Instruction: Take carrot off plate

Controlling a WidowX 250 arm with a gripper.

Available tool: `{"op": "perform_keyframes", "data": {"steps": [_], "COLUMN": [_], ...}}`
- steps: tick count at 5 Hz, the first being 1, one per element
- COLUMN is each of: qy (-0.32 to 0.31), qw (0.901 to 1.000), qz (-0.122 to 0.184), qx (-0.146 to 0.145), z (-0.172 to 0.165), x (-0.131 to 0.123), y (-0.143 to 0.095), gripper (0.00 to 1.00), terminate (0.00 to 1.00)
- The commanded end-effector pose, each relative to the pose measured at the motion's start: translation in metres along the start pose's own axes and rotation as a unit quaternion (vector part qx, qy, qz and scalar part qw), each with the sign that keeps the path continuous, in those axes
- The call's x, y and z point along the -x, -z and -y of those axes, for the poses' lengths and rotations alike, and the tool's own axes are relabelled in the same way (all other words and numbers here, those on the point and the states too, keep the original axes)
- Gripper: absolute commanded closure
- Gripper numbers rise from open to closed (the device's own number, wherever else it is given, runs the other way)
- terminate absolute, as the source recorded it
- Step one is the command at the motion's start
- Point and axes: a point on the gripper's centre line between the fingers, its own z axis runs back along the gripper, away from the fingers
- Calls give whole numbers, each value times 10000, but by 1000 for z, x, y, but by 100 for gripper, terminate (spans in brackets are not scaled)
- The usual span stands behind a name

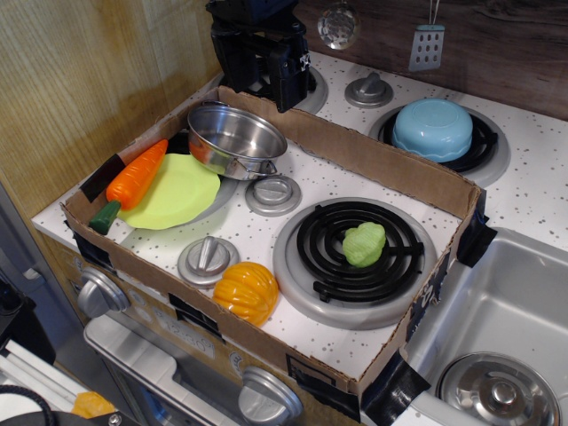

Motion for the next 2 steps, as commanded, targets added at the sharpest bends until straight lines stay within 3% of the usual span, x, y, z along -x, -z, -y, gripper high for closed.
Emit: {"op": "perform_keyframes", "data": {"steps": [1,2], "qy": [0,-341], "qw": [10000,9991], "qz": [0,76], "qx": [0,-241], "z": [0,-3], "x": [0,3], "y": [0,-17], "gripper": [0,0], "terminate": [0,0]}}
